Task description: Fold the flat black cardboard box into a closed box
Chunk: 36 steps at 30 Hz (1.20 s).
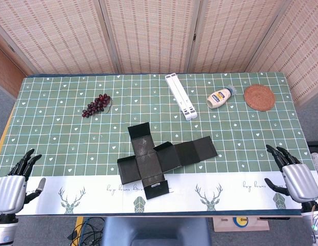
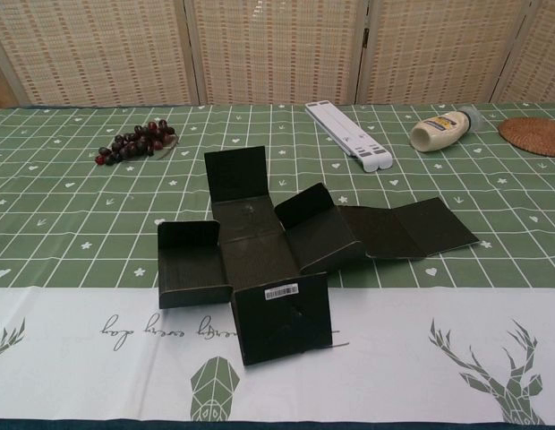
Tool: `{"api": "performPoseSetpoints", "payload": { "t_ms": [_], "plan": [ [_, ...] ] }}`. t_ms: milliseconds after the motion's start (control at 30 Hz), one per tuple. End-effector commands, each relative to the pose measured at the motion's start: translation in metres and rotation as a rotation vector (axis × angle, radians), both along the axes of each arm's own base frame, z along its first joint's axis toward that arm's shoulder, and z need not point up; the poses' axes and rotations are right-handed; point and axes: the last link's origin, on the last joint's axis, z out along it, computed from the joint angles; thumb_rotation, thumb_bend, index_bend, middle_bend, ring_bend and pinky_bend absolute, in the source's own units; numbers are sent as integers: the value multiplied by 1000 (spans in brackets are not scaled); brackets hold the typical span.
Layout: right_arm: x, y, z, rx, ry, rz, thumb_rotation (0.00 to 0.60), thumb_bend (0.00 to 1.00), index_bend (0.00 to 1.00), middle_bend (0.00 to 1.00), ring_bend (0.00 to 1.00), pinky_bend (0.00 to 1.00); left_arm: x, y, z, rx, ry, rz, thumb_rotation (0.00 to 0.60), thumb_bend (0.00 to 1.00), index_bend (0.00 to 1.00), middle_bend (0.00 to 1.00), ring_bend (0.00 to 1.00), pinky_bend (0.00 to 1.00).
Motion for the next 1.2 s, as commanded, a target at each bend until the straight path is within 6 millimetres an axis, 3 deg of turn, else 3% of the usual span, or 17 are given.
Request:
{"api": "performPoseSetpoints", "payload": {
  "t_ms": [33,133,200,333,433,767,1200],
  "plan": [
    [1,-2,-2,1,4,2,600,269,0,174,169,326,1,0,-1,-4,0,0,600,357,158,85,167,344],
    [6,-5,-4,1,9,15,600,268,0,173,208,379,0,-1,-1,-6,1,-1,600,358,158,85,167,344],
    [12,-11,-7,14,20,31,600,266,0,166,279,467,0,-2,-1,-8,-1,0,600,357,158,86,167,344],
    [31,-30,-19,85,73,52,600,255,0,114,545,798,0,-2,-1,-10,-1,-7,600,358,158,86,167,344],
    [49,-49,-33,161,101,58,600,239,0,78,650,911,0,-2,-1,-13,-5,-11,600,357,158,86,167,343],
    [106,-106,-100,396,151,67,600,190,0,34,680,956,-8,-4,2,-19,-9,6,600,357,158,86,162,327],
    [137,-150,-164,511,209,9,600,159,0,17,680,957,-13,-1,-2,-50,-14,12,600,358,158,86,157,301]
  ]
}}
